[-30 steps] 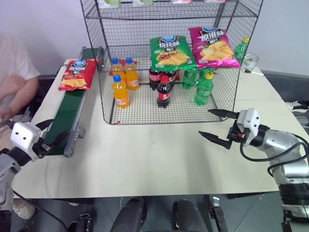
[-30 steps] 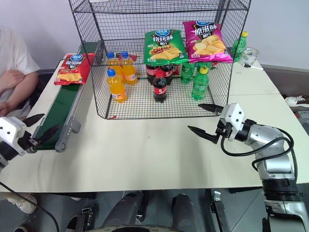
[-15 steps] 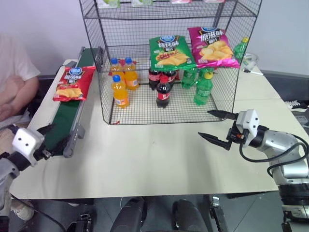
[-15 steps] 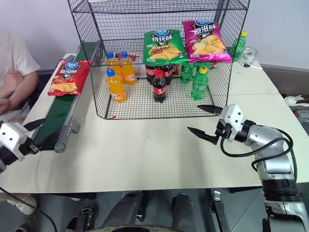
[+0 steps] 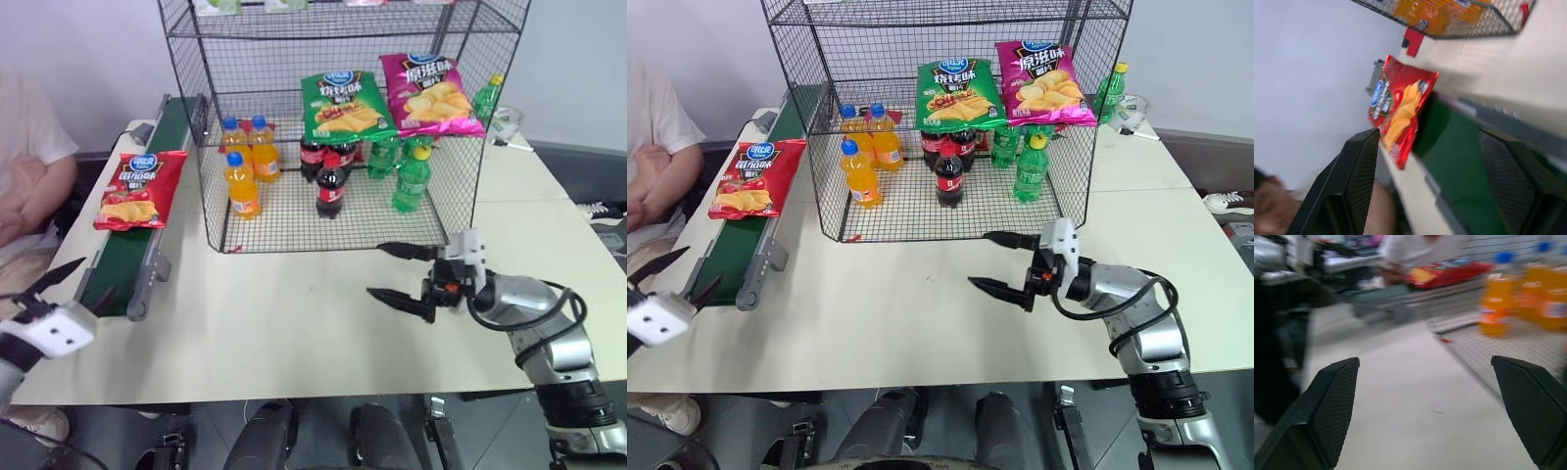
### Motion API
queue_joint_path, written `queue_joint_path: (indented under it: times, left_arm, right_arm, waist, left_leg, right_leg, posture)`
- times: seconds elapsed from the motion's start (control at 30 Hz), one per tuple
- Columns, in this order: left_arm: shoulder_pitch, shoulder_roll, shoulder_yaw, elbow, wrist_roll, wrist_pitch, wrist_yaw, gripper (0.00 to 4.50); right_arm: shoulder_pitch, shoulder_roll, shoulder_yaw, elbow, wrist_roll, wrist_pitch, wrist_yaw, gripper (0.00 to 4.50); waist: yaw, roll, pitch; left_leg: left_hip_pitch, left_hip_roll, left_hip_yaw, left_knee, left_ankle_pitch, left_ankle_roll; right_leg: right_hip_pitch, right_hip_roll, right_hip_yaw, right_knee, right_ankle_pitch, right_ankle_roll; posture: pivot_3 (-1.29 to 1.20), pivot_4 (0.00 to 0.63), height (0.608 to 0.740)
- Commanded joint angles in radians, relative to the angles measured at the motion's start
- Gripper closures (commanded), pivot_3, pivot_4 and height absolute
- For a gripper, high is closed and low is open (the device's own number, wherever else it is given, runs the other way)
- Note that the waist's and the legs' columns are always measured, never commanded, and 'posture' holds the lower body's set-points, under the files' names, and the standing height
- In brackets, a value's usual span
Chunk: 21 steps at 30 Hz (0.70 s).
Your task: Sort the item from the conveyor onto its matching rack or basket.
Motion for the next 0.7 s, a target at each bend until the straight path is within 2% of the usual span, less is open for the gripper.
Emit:
queue_joint_path:
  times: [0.03, 0.23, 0.43, 0.7]
  left_arm:
    - [0.046, -0.007, 0.063, -0.030, 0.123, -0.055, 0.144, 1.19]
    - [0.111, -0.010, 0.080, -0.009, 0.233, -0.032, 0.319, 1.19]
    - [0.171, 0.006, 0.065, 0.002, 0.312, 0.006, 0.436, 1.19]
    - [0.186, 0.020, -0.001, 0.072, 0.296, 0.020, 0.484, 1.19]
  right_arm:
    - [-0.027, 0.012, 0.010, -0.031, 0.019, -0.009, 0.033, 0.00]
    - [-0.081, 0.044, 0.085, 0.039, -0.086, -0.123, 0.082, 0.00]
    - [-0.094, 0.059, 0.085, 0.063, -0.095, -0.140, 0.080, 0.00]
    - [-0.088, 0.057, 0.086, 0.059, -0.106, -0.147, 0.073, 0.00]
  waist:
    - [0.002, 0.000, 0.000]
    - [0.001, -0.001, 0.000]
    - [0.001, -0.001, 0.000]
    - [0.000, -0.001, 0.000]
  left_leg:
    - [0.000, 0.000, 0.000, 0.000, 0.000, 0.000]
    - [0.000, 0.000, -0.001, 0.000, 0.000, 0.000]
    - [0.000, 0.000, 0.000, 0.000, 0.000, 0.000]
    - [0.001, 0.000, -0.001, 0.000, 0.000, 0.000]
  right_leg:
    - [0.000, 0.000, 0.000, 0.000, 0.000, 0.000]
    - [0.000, 0.000, -0.001, 0.001, 0.000, 0.000]
    - [0.000, 0.000, -0.002, 0.000, 0.002, 0.004]
    - [0.000, 0.000, -0.002, 0.001, 0.001, 0.001]
  posture:
    - [0.00, 0.150, 0.740]
    - [0.00, 0.150, 0.740]
    - [0.00, 0.150, 0.740]
    - [0.00, 0.150, 0.740]
